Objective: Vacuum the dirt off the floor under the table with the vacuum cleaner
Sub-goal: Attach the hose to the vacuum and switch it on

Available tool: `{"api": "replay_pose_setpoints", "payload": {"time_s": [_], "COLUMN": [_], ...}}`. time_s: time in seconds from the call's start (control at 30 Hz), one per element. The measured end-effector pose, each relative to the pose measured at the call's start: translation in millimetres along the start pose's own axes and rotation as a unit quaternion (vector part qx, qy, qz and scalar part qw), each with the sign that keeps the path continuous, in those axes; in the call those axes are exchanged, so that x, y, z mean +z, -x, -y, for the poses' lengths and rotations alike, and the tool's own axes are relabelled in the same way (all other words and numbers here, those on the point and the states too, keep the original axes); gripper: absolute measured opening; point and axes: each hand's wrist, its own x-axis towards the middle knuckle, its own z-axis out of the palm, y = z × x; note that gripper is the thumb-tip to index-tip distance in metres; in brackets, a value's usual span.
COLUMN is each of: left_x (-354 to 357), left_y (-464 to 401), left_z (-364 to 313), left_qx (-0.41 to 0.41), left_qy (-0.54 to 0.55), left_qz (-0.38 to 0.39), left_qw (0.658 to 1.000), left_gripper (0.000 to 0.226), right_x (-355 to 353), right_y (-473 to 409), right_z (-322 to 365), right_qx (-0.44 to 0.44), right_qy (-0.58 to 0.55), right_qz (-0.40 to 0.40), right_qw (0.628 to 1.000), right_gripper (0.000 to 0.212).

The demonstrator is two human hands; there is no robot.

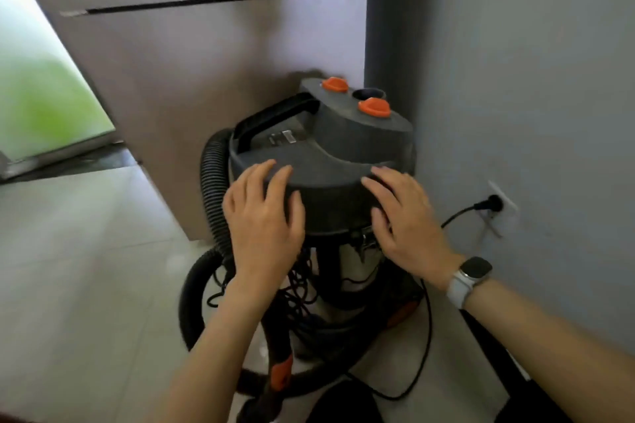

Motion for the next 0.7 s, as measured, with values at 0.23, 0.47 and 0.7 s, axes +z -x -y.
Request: {"api": "replay_pose_setpoints", "payload": {"time_s": [0.23, 0.47, 0.7], "left_x": [6.2, 9.6, -32.5], "left_y": [22.9, 18.0, -69.6], "left_z": [68.2, 65.0, 38.8], "left_qx": [-0.361, -0.428, -0.412], "left_qy": [0.160, 0.202, 0.140], "left_qz": [0.135, 0.096, 0.136], "left_qw": [0.909, 0.875, 0.890], "left_gripper": [0.079, 0.038, 0.046], "right_x": [54.4, 59.0, 4.1], "right_y": [-22.3, -22.7, -29.5], "right_z": [8.6, 5.7, 16.8], "right_qx": [-0.021, -0.038, -0.002], "right_qy": [0.092, 0.073, 0.039], "right_qz": [-0.034, -0.076, 0.141], "right_qw": [0.995, 0.994, 0.989], "right_gripper": [0.051, 0.048, 0.049]}}
